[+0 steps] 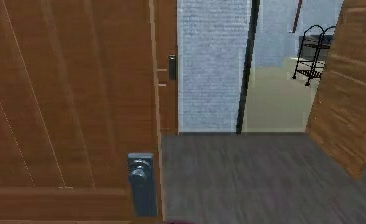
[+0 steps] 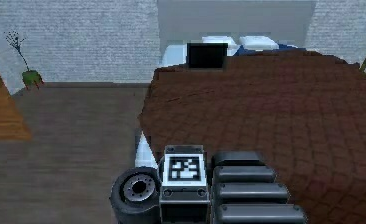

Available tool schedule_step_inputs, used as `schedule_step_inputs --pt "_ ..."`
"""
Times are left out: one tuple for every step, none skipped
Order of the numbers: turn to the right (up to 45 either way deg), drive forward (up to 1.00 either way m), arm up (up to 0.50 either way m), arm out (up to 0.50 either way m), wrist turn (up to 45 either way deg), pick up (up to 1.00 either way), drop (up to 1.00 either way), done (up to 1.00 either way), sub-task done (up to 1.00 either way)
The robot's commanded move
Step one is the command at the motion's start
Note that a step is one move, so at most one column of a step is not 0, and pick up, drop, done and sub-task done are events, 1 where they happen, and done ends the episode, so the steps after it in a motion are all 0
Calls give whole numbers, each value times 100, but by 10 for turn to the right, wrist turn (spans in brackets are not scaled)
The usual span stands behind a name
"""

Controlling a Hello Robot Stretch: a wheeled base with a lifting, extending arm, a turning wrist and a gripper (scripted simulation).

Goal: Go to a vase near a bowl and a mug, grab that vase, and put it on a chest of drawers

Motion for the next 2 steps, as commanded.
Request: schedule_step_inputs --pt "450 0 0 0 0 0 0 0 0" --pt "300 0 0 0 0 0 0 0 0"
